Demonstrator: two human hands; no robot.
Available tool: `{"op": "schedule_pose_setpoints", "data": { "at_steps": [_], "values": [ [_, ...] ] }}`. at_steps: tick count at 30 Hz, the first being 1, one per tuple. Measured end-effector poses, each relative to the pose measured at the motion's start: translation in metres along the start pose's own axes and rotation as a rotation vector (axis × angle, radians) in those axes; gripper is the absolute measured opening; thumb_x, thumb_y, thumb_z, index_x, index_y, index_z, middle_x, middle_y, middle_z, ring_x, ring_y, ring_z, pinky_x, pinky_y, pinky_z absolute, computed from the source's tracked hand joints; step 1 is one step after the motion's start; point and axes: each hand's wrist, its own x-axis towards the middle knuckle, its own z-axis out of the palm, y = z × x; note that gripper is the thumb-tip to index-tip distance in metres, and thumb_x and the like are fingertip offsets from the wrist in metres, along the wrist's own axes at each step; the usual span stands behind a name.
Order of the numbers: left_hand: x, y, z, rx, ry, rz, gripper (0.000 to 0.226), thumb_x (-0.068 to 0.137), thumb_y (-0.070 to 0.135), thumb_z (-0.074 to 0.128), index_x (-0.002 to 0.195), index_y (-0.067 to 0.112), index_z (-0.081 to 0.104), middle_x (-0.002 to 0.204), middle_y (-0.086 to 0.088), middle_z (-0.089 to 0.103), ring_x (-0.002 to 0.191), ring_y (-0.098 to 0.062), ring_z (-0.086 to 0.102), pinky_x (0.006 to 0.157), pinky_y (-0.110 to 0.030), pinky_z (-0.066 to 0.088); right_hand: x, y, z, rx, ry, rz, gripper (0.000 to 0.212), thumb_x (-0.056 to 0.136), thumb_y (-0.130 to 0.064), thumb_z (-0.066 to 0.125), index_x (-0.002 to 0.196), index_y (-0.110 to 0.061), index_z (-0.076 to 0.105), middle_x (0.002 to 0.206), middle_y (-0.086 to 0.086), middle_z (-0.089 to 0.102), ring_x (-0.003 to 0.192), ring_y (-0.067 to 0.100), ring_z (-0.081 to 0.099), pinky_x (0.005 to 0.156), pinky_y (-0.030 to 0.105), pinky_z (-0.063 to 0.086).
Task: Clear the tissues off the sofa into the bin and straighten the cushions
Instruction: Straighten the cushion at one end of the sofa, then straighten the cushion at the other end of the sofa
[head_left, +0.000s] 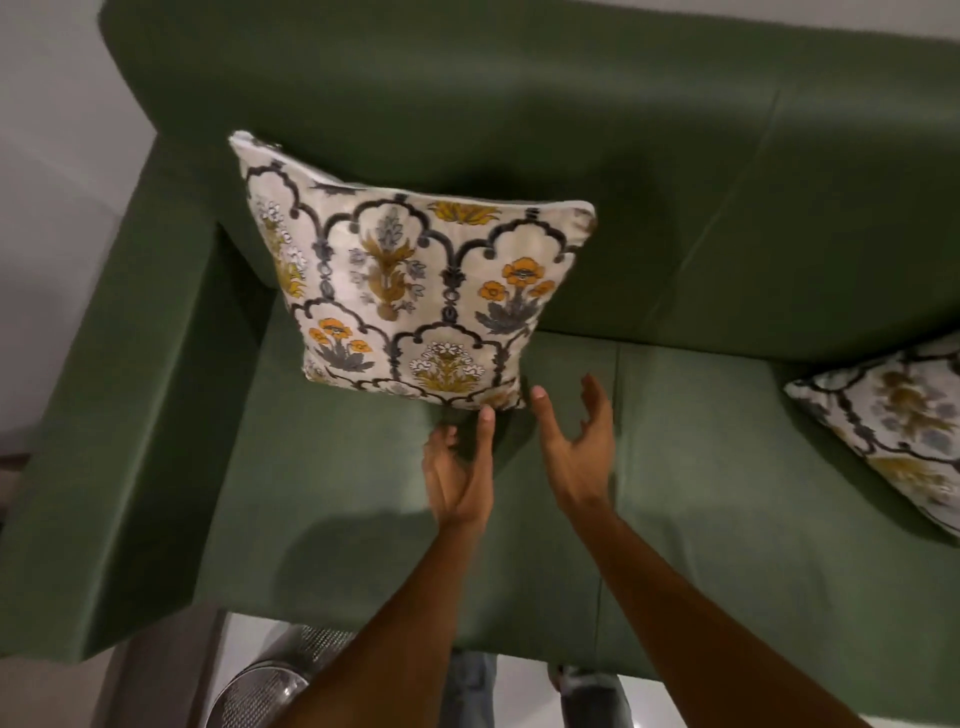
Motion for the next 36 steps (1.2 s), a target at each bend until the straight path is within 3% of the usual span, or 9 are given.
{"op": "schedule_pose_setpoints", "data": {
  "at_steps": [4,9,11,15,21,24,27,29,36],
  "values": [
    [-0.020,0.030,0.036,0.076,-0.079,0.142,0.087,0.073,0.098,0.052,0.120,0.026,0.066,0.118,0.003,0.072,0.112,-0.020,0.067,0.103,-0.048,0.056,0.004,0.015,-0.056,0.001,0.079,0.004,0.088,0.090,-0.061,0.077,0.163,-0.027,0.040,0.166,-0.001,0.048,0.150,0.019,0.049,0.125,0.048,0.045],
    [-0.057,0.062,0.098,0.179,-0.180,0.214,0.082,0.074,0.098,0.050,0.117,0.029,0.061,0.120,0.002,0.067,0.117,-0.022,0.064,0.103,-0.040,0.051,0.018,0.041,-0.135,0.022,0.207,0.051,0.086,0.093,-0.063,0.075,0.163,-0.031,0.037,0.167,-0.001,0.045,0.153,0.021,0.046,0.126,0.054,0.042],
    [-0.075,0.072,0.125,0.196,-0.223,0.259,0.086,0.075,0.096,0.051,0.126,0.028,0.061,0.131,0.000,0.066,0.127,-0.023,0.062,0.107,-0.036,0.048,0.024,0.053,-0.167,0.033,0.278,0.094,0.087,0.092,-0.064,0.075,0.163,-0.033,0.036,0.168,-0.002,0.044,0.154,0.020,0.045,0.127,0.054,0.041],
    [-0.124,0.089,0.186,0.265,-0.352,0.327,0.111,0.068,0.104,0.043,0.147,0.027,0.052,0.153,-0.002,0.053,0.145,-0.024,0.048,0.123,-0.044,0.040,0.035,0.086,-0.240,0.092,0.396,0.148,0.092,0.089,-0.070,0.073,0.164,-0.035,0.033,0.170,-0.002,0.040,0.156,0.021,0.042,0.128,0.049,0.037],
    [-0.194,0.101,0.287,0.316,-0.591,0.419,0.099,0.080,0.089,0.055,0.156,0.028,0.041,0.164,-0.001,0.041,0.154,-0.022,0.035,0.129,-0.043,0.030,0.049,0.138,-0.350,0.172,0.633,0.208,0.101,0.087,-0.078,0.067,0.166,-0.032,0.025,0.174,0.000,0.029,0.159,0.023,0.034,0.132,0.054,0.032],
    [-0.225,0.106,0.335,0.279,-0.630,0.377,0.104,0.080,0.089,0.057,0.162,0.028,0.033,0.170,-0.002,0.034,0.158,-0.023,0.029,0.131,-0.045,0.026,0.055,0.162,-0.398,0.215,0.733,0.220,0.111,0.084,-0.080,0.067,0.169,-0.030,0.017,0.178,-0.001,0.016,0.164,0.027,0.025,0.131,0.046,0.024],
    [-0.245,0.114,0.372,0.209,-0.647,0.354,0.112,0.076,0.091,0.058,0.164,0.031,0.027,0.173,-0.001,0.028,0.161,-0.022,0.025,0.131,-0.044,0.023,0.067,0.178,-0.434,0.268,0.754,0.226,0.120,0.079,-0.080,0.069,0.171,-0.030,0.011,0.180,-0.002,0.006,0.166,0.029,0.018,0.123,0.040,0.020],
    [-0.251,0.120,0.395,0.182,-0.655,0.355,0.116,0.073,0.092,0.060,0.166,0.032,0.023,0.175,-0.001,0.025,0.162,-0.023,0.022,0.132,-0.047,0.021,0.080,0.187,-0.453,0.237,0.726,0.179,0.121,0.080,-0.076,0.072,0.171,-0.029,0.009,0.180,-0.001,0.004,0.167,0.028,0.016,0.129,0.043,0.020],
    [-0.256,0.131,0.455,0.161,-0.639,0.399,0.121,0.069,0.094,0.064,0.166,0.042,0.015,0.176,0.003,0.021,0.164,-0.022,0.013,0.132,-0.057,0.018,0.131,0.190,-0.477,0.239,0.677,0.021,0.127,0.076,-0.077,0.080,0.170,-0.027,0.010,0.175,0.000,0.020,0.162,0.015,0.025,0.135,0.040,0.023]
  ]
}}
